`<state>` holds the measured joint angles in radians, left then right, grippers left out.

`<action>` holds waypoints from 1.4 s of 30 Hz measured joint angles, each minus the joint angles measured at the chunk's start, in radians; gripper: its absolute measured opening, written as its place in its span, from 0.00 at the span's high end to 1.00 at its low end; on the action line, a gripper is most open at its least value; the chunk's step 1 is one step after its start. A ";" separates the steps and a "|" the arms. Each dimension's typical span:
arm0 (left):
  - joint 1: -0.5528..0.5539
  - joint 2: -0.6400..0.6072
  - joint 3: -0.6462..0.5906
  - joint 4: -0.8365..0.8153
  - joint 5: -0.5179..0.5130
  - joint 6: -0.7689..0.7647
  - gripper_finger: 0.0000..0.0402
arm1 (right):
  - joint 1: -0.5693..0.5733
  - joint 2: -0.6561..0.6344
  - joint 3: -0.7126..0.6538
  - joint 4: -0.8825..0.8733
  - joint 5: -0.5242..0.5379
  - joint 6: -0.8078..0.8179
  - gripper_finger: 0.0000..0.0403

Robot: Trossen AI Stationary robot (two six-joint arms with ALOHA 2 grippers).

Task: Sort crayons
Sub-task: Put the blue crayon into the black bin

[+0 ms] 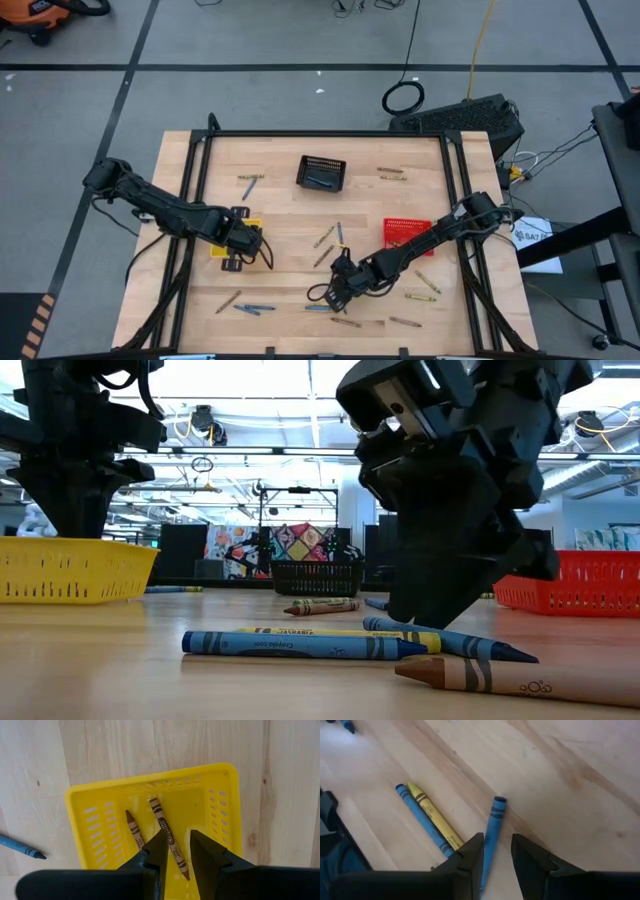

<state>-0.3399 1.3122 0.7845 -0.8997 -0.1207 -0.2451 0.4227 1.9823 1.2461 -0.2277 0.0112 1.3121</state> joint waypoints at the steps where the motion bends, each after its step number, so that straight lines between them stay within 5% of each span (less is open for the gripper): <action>1: 0.000 0.000 0.000 0.000 0.000 0.004 0.81 | -0.005 0.000 0.000 0.008 -0.024 -0.012 0.77; 9: 0.000 0.000 0.000 0.000 -0.017 0.023 0.81 | -0.017 -0.026 -0.001 0.027 -0.076 0.002 0.77; 25: 0.000 0.000 0.000 0.001 -0.018 0.017 0.81 | -0.024 -0.212 0.014 -0.159 0.071 0.080 0.77; 30: 0.000 0.000 0.000 0.000 -0.018 0.017 0.81 | -0.022 -0.184 0.185 -0.240 0.073 0.041 0.77; 36: 0.000 0.000 0.000 -0.005 -0.018 0.016 0.81 | -0.019 -0.067 0.447 -0.550 0.098 -0.031 0.77; 42: 0.000 0.000 0.000 -0.007 -0.018 0.016 0.81 | -0.016 0.028 0.500 -0.643 0.062 -0.034 0.77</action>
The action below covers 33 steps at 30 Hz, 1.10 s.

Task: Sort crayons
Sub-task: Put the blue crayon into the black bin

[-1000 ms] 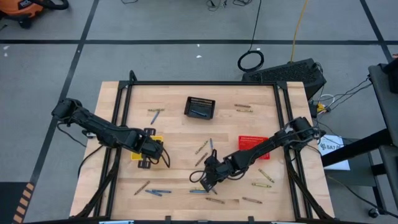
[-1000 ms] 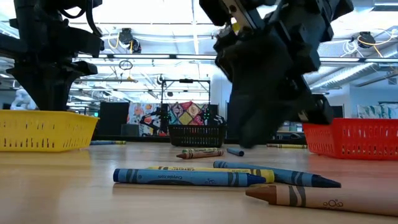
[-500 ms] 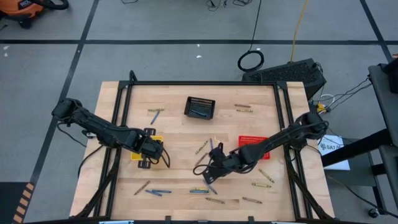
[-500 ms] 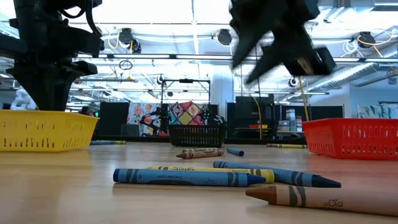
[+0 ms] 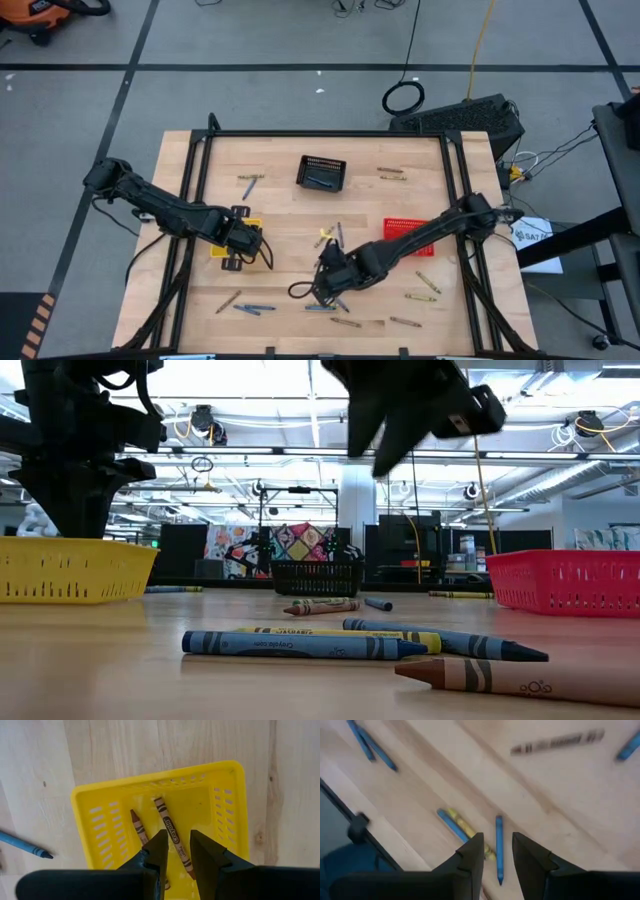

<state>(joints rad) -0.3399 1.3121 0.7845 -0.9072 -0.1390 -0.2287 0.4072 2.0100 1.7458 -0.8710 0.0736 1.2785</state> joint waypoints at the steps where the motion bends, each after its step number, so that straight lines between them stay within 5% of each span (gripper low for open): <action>1: 0.000 0.000 0.000 0.000 0.000 0.000 0.81 | 0.001 0.007 0.000 0.004 0.000 0.000 0.77; 16: 0.000 0.000 0.000 0.000 0.000 0.002 0.81 | 0.015 0.133 0.002 0.056 -0.105 -0.035 0.77; 33: 0.000 0.000 0.000 0.000 0.000 0.000 0.81 | 0.044 0.172 0.002 0.058 -0.075 -0.093 0.77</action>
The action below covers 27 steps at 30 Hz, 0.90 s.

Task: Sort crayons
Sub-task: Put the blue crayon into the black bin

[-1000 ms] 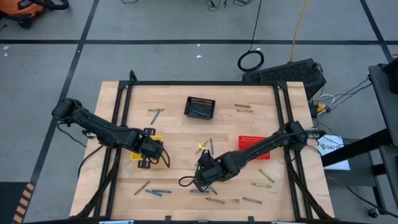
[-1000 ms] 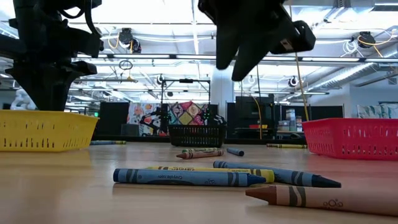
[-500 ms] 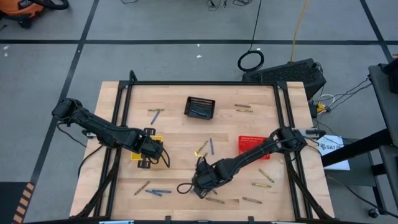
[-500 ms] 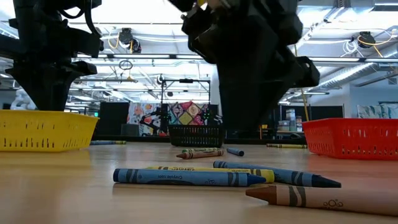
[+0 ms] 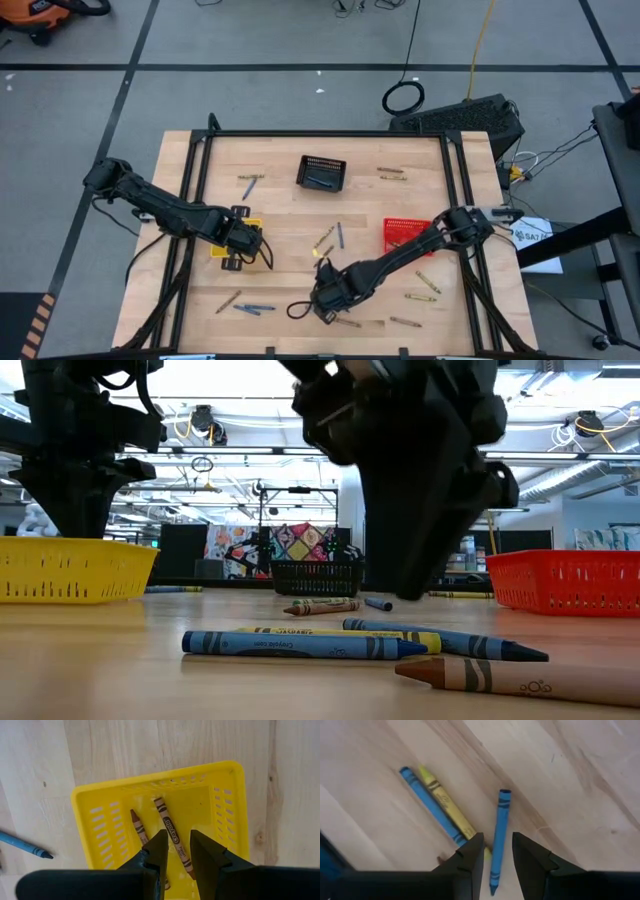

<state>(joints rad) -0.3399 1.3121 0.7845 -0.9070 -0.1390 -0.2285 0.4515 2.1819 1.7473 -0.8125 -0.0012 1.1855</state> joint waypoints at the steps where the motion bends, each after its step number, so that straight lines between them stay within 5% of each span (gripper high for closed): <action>1: 0.000 0.000 0.000 0.000 0.000 0.000 0.81 | 0.000 0.008 0.000 0.000 -0.001 -0.002 0.77; 27: 0.000 0.000 0.000 0.000 0.000 0.000 0.81 | -0.029 0.033 -0.001 -0.074 0.017 -0.028 0.77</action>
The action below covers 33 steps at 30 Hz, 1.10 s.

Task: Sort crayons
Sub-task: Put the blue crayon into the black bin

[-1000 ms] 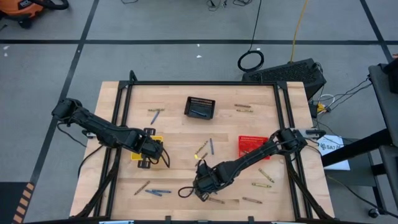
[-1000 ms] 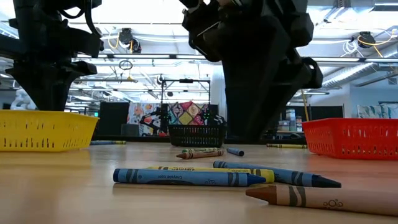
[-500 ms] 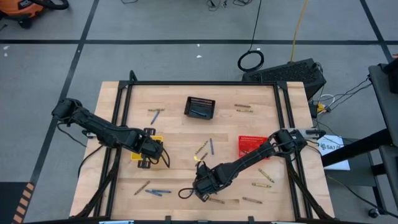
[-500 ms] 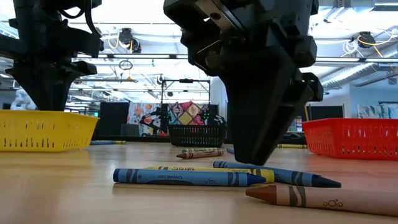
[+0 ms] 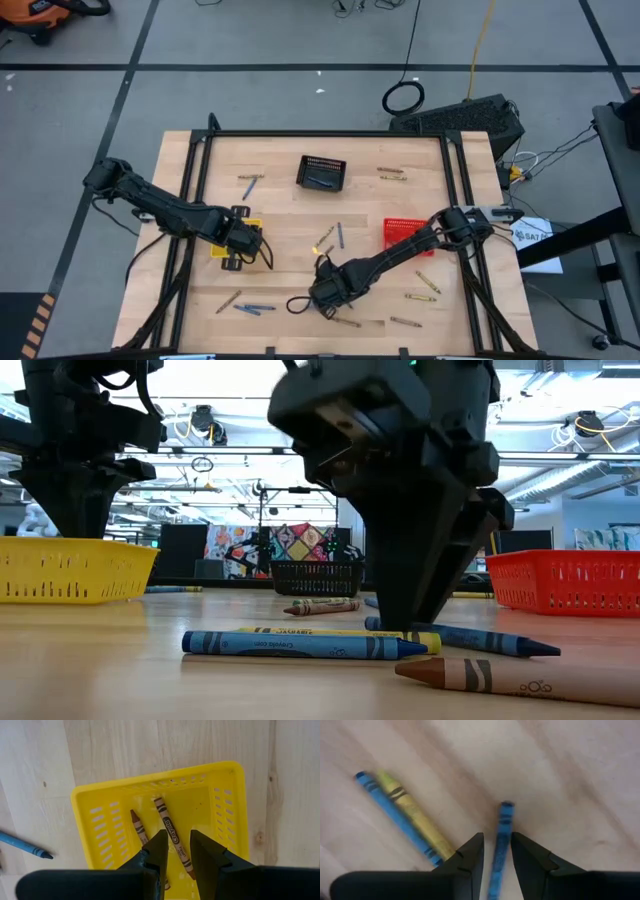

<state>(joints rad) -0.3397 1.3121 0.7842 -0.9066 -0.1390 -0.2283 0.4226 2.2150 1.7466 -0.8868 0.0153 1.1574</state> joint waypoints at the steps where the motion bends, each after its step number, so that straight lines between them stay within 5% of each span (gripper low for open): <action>1: 0.000 0.000 0.000 0.000 0.000 0.000 0.81 | -0.003 0.000 0.000 -0.012 0.005 0.000 0.77; 13: 0.000 0.000 0.000 0.000 0.000 0.002 0.81 | -0.024 -0.007 -0.055 0.000 -0.016 -0.002 0.98; 24: 0.000 0.000 0.000 0.000 0.000 0.008 0.81 | -0.043 -0.030 -0.058 -0.005 -0.028 -0.055 0.99; 33: 0.000 0.000 0.000 0.009 0.000 0.000 0.81 | -0.108 -0.151 -0.059 -0.100 0.086 -0.178 1.00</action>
<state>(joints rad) -0.3397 1.3121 0.7841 -0.8971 -0.1394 -0.2280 0.3145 2.0636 1.6875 -0.9867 0.1014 0.9791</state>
